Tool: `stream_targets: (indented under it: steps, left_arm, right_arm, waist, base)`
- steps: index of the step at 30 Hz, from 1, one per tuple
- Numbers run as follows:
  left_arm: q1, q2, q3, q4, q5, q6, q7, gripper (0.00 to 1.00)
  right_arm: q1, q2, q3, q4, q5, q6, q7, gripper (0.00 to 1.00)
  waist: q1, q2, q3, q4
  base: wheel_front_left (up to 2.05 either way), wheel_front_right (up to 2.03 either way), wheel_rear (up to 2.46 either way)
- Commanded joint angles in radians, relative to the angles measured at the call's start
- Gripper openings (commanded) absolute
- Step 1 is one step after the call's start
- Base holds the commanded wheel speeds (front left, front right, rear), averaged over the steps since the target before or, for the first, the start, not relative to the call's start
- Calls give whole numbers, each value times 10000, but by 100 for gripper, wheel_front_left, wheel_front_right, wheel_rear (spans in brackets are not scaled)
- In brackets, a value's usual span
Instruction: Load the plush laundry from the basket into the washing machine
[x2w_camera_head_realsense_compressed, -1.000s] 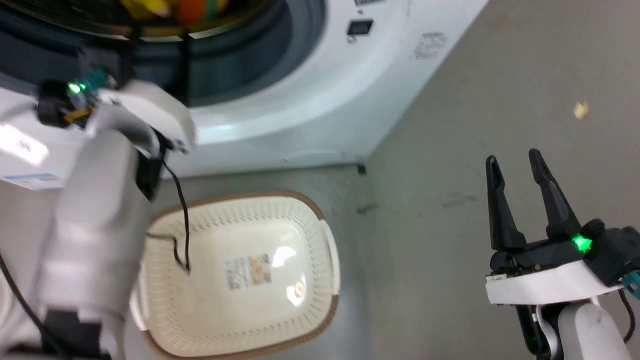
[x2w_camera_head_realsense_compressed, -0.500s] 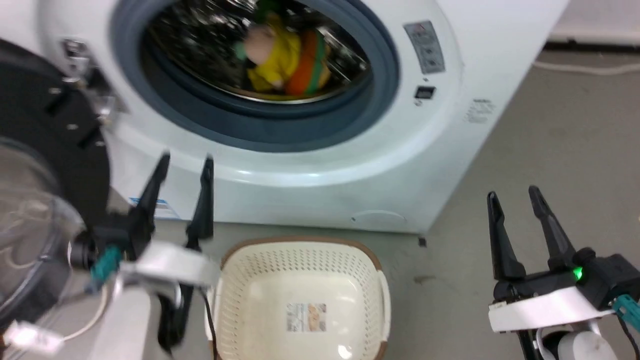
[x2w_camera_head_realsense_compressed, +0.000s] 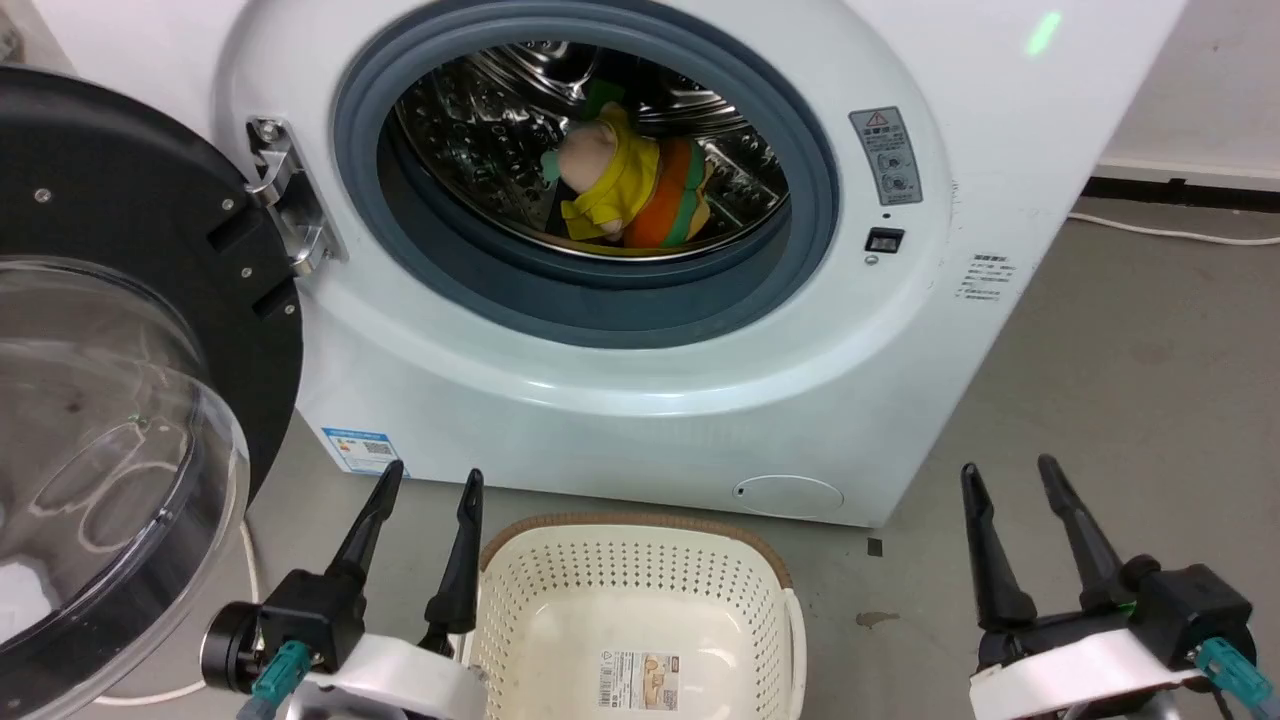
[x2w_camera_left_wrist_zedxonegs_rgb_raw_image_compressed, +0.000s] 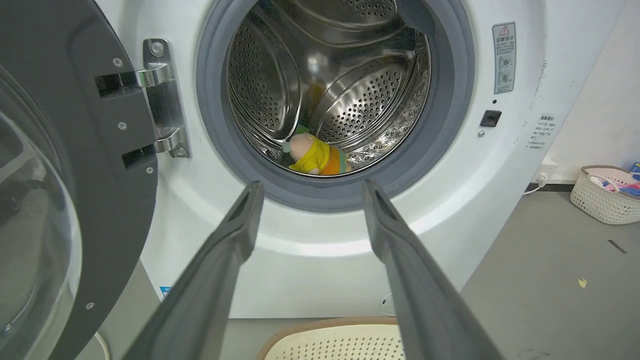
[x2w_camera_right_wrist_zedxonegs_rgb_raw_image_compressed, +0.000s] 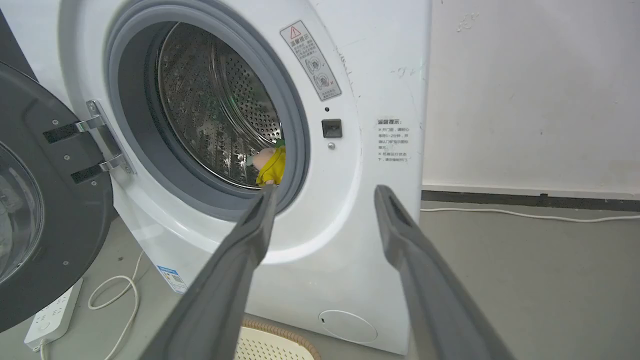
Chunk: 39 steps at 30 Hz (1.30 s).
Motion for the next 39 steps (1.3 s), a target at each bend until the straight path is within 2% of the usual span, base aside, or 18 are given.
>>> stream_targets:
  steps: [1,15,16,39]
  left_arm:
    - [141,-35,59,-18,49,-34,-54,100]
    - [249,-258,590,533,251,92,-55,100]
    - [164,-255,593,514,182,107,0,0]
    - [218,-313,655,286,385,215,398,0]
  right_arm:
    - [145,-2,23,73,40,6,-47,100]
    - [203,-2,89,390,104,6,-47,100]
    - [120,0,84,364,73,0,-2,0]
    - [128,0,29,218,-211,1,388,0]
  waist:
    - [1,0,-29,-31]
    - [1,0,-112,-145]
    - [1,0,-112,-145]
    - [2,0,-255,-129]
  base:
    - [0,0,0]
    - [0,0,0]
    - [0,0,0]
    - [0,0,0]
